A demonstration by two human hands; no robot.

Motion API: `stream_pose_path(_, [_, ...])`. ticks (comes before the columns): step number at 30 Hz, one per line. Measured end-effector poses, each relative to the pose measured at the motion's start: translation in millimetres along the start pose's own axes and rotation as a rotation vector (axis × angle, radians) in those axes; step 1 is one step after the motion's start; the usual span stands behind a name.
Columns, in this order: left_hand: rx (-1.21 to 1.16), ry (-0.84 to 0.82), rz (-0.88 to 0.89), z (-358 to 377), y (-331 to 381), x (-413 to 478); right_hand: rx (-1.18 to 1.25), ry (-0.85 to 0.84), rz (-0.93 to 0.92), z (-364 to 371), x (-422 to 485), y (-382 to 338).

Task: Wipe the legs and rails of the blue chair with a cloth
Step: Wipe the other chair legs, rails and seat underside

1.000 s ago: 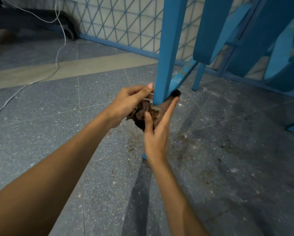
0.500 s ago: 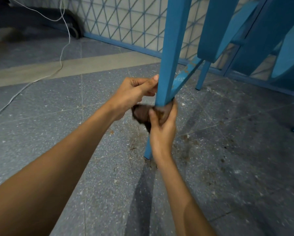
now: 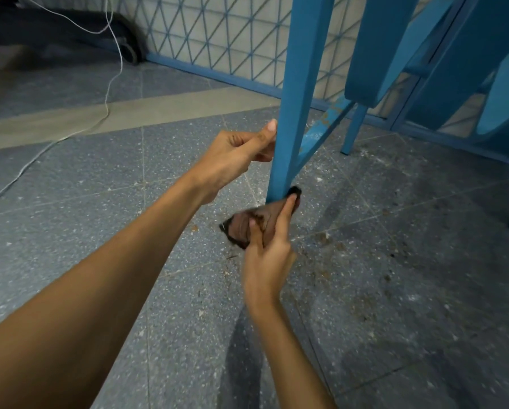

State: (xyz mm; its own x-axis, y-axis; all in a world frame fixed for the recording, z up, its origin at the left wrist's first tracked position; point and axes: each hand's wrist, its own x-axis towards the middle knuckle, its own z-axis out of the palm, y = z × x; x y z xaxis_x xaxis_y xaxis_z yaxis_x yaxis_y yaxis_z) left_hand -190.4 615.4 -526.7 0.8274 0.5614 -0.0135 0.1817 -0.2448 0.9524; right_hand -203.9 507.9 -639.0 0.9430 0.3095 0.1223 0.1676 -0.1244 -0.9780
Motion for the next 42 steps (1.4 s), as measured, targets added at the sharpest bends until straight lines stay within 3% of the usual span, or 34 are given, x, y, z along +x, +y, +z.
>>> stream_pose_path(5, [0.025,0.000,0.014,0.5,2.6,-0.8,-0.032,0.042,-0.144,-8.6,8.9,-20.9])
stream_pose_path(12, [0.015,-0.011,0.006,1.0,4.1,-3.7,-0.109,-0.091,0.039,-20.3,2.1,10.4])
stream_pose_path(17, [0.018,-0.001,0.022,2.2,3.9,-3.2,-0.036,0.036,-0.149,-20.7,17.4,-33.0])
stream_pose_path(21, [0.026,-0.013,0.036,0.6,2.9,-3.0,0.033,0.018,-0.182,-11.8,5.1,-29.7])
stream_pose_path(24, [0.011,-0.055,0.062,-0.2,2.6,-6.0,-0.005,0.011,-0.071,0.4,-7.0,1.3])
stream_pose_path(28, [-0.022,-0.089,0.098,-0.6,-0.6,-10.0,-0.073,-0.135,0.226,3.0,-16.1,45.4])
stream_pose_path(32, [-0.009,-0.096,0.105,-1.0,-3.5,-12.7,-0.072,-0.208,0.293,-8.1,10.4,46.7])
stream_pose_path(39, [0.038,-0.083,0.129,-0.5,-3.7,-14.9,0.096,-0.121,-0.079,-35.8,56.4,-14.8])
stream_pose_path(42, [0.045,-0.064,0.125,-0.7,-4.6,-15.7,0.165,-0.088,-0.131,-29.0,58.2,-9.8])
